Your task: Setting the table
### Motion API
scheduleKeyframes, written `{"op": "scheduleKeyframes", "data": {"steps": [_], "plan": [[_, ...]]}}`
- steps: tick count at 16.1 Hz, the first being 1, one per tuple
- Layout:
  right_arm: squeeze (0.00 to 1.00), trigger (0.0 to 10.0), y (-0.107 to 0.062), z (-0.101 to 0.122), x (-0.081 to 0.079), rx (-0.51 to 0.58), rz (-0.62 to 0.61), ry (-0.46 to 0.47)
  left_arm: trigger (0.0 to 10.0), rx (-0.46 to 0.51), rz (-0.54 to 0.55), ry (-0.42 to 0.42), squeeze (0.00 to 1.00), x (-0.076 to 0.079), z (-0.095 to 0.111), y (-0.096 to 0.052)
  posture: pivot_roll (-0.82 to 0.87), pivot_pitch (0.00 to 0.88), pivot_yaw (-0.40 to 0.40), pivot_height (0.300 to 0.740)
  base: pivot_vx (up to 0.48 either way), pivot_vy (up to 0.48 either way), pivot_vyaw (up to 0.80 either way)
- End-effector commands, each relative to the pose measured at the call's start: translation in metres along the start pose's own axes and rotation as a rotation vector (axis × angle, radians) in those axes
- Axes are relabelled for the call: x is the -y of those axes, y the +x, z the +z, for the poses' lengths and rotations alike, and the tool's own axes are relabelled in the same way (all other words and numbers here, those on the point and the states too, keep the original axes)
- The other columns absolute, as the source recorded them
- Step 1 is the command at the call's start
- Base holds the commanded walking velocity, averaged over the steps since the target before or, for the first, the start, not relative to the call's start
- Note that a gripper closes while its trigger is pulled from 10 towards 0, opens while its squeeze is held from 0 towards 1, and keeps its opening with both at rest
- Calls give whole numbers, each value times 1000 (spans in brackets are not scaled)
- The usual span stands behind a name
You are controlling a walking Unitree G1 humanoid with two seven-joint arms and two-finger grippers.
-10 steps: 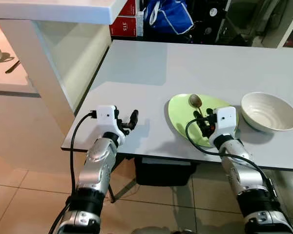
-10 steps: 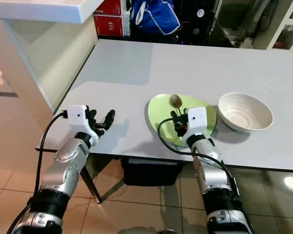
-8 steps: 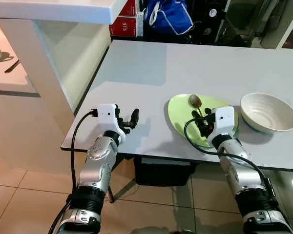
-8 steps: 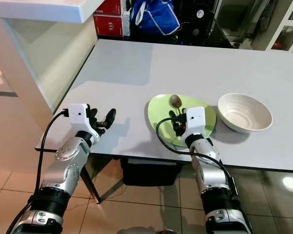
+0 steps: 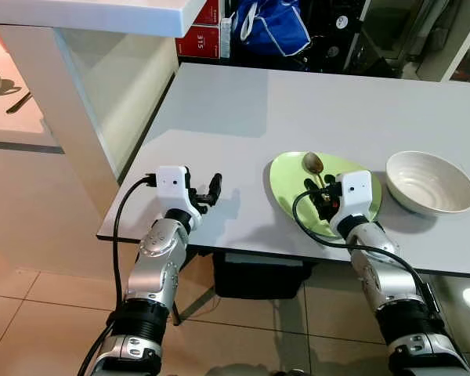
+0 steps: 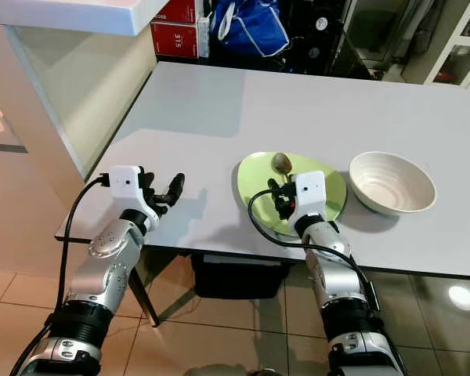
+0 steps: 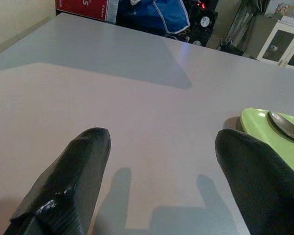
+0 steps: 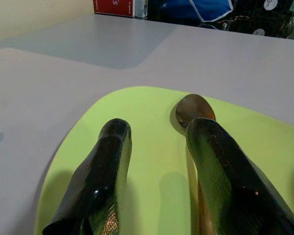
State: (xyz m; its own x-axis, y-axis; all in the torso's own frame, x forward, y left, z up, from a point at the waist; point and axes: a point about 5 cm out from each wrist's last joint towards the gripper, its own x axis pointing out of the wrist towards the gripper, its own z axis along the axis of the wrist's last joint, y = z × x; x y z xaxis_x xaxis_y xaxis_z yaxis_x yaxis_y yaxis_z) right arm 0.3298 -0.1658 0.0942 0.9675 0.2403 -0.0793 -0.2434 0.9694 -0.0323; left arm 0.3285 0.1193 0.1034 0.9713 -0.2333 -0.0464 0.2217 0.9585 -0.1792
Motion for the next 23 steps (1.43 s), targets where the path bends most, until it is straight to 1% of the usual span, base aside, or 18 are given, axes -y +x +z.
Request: {"op": "scheduleKeyframes", "data": {"steps": [1,3,6,12,23], "plan": [[0,10000,2,3,2,-1,3,1,10000,13,-4,13,0,3,4,2,-21,0,-38,740,0,0,0],[0,10000,2,2,2,-5,6,-1,10000,11,-1,-6,0,4,3,2,-22,0,-41,740,0,161,0],[0,10000,0,0,2,-13,11,-3,10000,13,6,-28,0,3,3,1,-23,0,-44,740,0,480,0],[0,10000,-1,-2,3,-21,12,-6,10000,15,15,-30,0,3,4,2,-25,0,-45,740,0,480,0],[0,10000,-4,-6,0,-31,21,-4,10000,2,34,-27,0,0,3,1,-23,0,-37,740,0,480,0]]}}
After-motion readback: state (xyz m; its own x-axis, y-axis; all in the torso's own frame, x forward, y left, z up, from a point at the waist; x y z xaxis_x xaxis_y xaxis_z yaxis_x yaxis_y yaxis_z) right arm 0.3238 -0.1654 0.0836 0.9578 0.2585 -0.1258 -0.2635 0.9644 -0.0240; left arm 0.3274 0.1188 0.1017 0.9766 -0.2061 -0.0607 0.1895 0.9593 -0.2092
